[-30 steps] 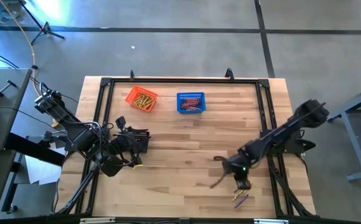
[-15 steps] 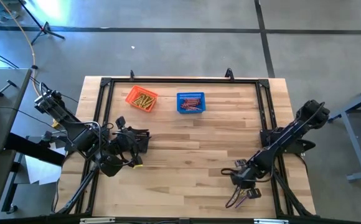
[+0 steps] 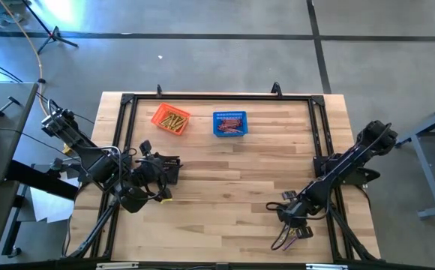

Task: Sort crayons
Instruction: Put the violet crayon into the black bin

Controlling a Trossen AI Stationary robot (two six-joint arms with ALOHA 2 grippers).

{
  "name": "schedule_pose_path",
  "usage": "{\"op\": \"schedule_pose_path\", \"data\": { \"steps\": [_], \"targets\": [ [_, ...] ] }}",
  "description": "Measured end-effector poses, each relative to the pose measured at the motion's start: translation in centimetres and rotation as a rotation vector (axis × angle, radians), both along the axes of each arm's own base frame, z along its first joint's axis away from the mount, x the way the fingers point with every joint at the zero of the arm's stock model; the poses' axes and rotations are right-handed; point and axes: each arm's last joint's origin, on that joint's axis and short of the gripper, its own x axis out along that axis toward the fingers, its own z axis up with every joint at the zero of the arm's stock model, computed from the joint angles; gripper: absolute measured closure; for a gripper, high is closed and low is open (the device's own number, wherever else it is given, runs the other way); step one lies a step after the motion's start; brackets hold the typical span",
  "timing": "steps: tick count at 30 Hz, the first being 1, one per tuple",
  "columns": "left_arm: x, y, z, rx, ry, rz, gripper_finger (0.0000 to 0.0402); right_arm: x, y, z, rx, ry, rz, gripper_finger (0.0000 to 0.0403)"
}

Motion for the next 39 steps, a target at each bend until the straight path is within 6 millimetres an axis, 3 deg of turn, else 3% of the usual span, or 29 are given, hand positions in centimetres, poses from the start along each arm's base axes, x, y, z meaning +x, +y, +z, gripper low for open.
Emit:
{"op": "schedule_pose_path", "data": {
  "steps": [39],
  "targets": [
    [0.0, -0.02, -0.03, -0.003, 0.008, -0.009, 0.0284, -0.63, 0.64, -0.07, -0.075, -0.159, 0.403, 0.0293]
  ]
}}
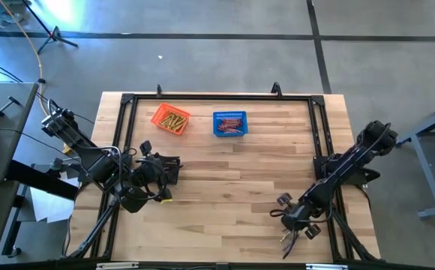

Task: Sort crayons
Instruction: Put the violet crayon into the black bin

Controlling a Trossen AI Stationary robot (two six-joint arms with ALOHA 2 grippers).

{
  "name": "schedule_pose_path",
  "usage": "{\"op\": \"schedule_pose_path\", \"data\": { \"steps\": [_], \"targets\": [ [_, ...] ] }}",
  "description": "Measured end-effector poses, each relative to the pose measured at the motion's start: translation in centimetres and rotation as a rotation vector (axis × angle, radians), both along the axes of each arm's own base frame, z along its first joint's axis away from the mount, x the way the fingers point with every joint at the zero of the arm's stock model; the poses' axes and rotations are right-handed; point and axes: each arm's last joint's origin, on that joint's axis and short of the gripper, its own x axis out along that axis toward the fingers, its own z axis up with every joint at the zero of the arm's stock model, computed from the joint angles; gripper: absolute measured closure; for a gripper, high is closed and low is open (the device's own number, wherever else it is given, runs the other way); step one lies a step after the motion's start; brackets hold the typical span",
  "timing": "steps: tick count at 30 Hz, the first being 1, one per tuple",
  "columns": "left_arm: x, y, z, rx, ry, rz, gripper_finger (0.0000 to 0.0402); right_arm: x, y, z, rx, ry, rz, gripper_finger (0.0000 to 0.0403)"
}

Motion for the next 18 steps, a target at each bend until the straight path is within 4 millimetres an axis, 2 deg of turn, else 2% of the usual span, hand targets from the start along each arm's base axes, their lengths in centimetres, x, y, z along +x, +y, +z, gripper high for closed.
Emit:
{"op": "schedule_pose_path", "data": {
  "steps": [4, 12, 15, 18],
  "targets": [
    [0.0, 0.0, 0.0, 0.0, 0.0, 0.0, 0.0284, 0.1, 0.0, -0.5, -0.074, -0.049, -0.01, 0.0293],
    [0.0, 0.0, 0.0, 0.0, 0.0, 0.0, 0.0284, 0.3, 0.1, -1.7, -0.135, -0.029, 0.025, 0.0296],
    [0.0, 0.0, 0.0, -0.002, -0.001, 0.001, 0.0284, 0.4, 0.1, -1.7, -0.144, -0.041, 0.021, 0.0321],
    [0.0, 0.0, 0.0, -0.002, -0.002, 0.001, 0.0284, 0.5, 0.2, -1.8, -0.137, -0.041, 0.014, 0.037]
  ]
}}
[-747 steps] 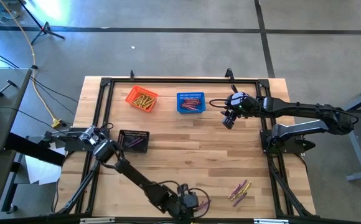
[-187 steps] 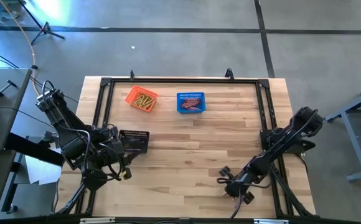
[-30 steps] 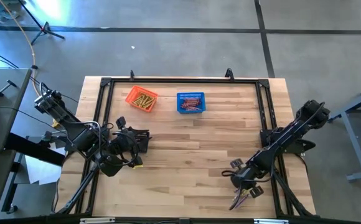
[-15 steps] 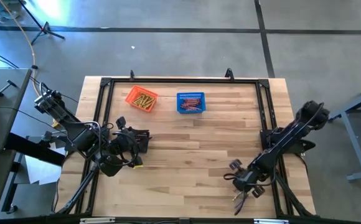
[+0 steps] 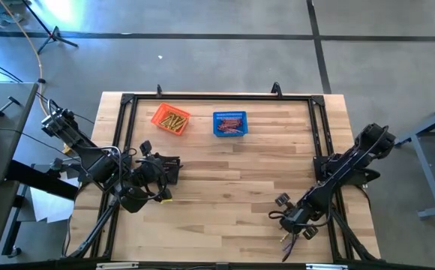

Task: Sort crayons
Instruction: Put the violet crayon into the black bin

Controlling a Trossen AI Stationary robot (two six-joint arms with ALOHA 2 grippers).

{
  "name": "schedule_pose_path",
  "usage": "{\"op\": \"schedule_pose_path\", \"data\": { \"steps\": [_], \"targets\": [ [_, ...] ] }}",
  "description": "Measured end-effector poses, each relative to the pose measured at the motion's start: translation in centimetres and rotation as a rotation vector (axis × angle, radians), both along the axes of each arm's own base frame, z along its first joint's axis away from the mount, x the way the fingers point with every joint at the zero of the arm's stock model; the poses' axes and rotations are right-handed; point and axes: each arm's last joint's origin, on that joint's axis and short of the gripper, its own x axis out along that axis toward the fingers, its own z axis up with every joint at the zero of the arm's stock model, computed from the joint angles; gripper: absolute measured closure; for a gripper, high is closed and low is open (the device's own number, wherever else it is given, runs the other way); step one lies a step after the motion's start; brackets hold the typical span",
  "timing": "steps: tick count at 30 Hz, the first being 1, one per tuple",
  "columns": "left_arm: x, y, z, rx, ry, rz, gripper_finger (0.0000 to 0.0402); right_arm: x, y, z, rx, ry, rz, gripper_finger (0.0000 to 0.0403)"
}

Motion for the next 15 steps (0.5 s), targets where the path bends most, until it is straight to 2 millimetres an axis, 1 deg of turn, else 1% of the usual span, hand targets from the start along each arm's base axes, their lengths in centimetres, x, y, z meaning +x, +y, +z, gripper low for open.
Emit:
{"op": "schedule_pose_path", "data": {
  "steps": [2, 6, 9, 11, 15],
  "targets": [
    [0.0, 0.0, 0.0, 0.0, 0.0, 0.0, 0.0284, 0.0, 0.0, 0.0, 0.002, 0.002, -0.001, 0.0391],
    [0.0, 0.0, 0.0, 0.0, 0.0, 0.0, 0.0284, 0.1, 0.0, 0.0, 0.007, -0.013, 0.016, 0.0383],
    [0.0, 0.0, 0.0, 0.001, 0.0, 0.0, 0.0284, 0.5, -0.2, 0.4, 0.023, -0.061, 0.042, 0.0394],
    [0.0, 0.0, 0.0, 0.001, 0.0, 0.0, 0.0284, 1.0, -0.7, 0.9, 0.029, -0.095, 0.021, 0.0396],
    [0.0, 0.0, 0.0, -0.006, 0.009, -0.012, 0.0284, 2.1, -2.6, 2.0, -0.045, -0.204, -0.021, 0.0393]
  ]
}}
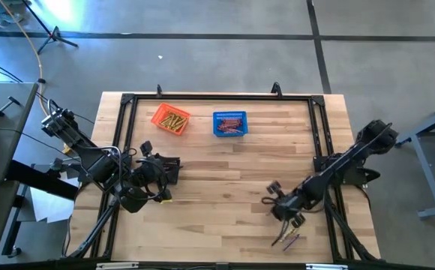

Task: Sort crayons
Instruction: Put the violet crayon into the black bin

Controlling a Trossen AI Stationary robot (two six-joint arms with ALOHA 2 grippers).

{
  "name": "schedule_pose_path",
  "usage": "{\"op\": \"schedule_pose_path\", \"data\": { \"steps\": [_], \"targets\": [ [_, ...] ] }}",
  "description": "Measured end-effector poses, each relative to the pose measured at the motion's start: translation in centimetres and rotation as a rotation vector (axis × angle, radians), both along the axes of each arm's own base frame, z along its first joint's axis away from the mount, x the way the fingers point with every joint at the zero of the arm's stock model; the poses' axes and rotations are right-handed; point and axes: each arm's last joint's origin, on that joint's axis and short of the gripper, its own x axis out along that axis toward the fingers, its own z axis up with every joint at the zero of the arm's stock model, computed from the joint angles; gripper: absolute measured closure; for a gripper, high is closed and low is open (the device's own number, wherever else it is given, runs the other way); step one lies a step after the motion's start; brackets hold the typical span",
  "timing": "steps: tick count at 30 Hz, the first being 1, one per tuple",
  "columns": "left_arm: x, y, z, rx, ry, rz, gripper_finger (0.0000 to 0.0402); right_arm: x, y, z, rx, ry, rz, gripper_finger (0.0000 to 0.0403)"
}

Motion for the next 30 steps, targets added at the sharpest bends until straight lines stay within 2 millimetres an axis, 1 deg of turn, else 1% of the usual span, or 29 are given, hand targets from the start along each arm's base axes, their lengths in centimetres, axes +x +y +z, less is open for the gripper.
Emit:
{"op": "schedule_pose_path", "data": {
  "steps": [2, 4, 9, 12, 15, 18, 21, 24, 26, 30],
  "targets": [
    [0.0, 0.0, 0.0, -0.003, 0.002, -0.003, 0.0284, 0.8, -1.1, 0.7, -0.04, -0.068, 0.006, 0.0395],
    [0.0, 0.0, 0.0, -0.004, 0.003, -0.004, 0.0284, 2.2, -2.5, 1.3, -0.073, -0.153, 0.003, 0.0397],
    [0.0, 0.0, 0.0, -0.007, 0.007, -0.01, 0.0284, 6.4, -6.4, 2.6, -0.093, -0.413, -0.028, 0.0395],
    [-0.1, -0.3, -0.1, -0.004, 0.039, -0.057, 0.0284, 8.8, -8.9, 3.2, -0.111, -0.578, -0.05, 0.0395],
    [-0.3, -0.7, -0.1, 0.0, 0.044, -0.081, 0.0284, 10.6, -11.0, 3.5, -0.132, -0.724, -0.057, 0.0395],
    [-0.6, -0.9, 0.0, 0.012, 0.035, -0.083, 0.0284, 12.0, -12.8, 3.2, -0.127, -0.836, -0.06, 0.0395],
    [-0.7, -1.1, 0.0, 0.04, 0.027, -0.078, 0.0284, 13.9, -14.9, 2.4, -0.123, -0.861, -0.094, 0.0395],
    [-0.7, -1.1, 0.1, 0.054, 0.024, -0.074, 0.0284, 16.5, -16.9, 1.7, -0.113, -0.851, -0.113, 0.0395],
    [-0.7, -1.1, 0.1, 0.052, 0.017, -0.071, 0.0284, 18.7, -18.0, 1.4, -0.098, -0.865, -0.111, 0.0395],
    [-0.7, -1.0, 0.2, 0.069, -0.002, -0.046, 0.0284, 23.5, -19.2, 1.6, -0.054, -0.927, -0.092, 0.0395]
  ]
}}
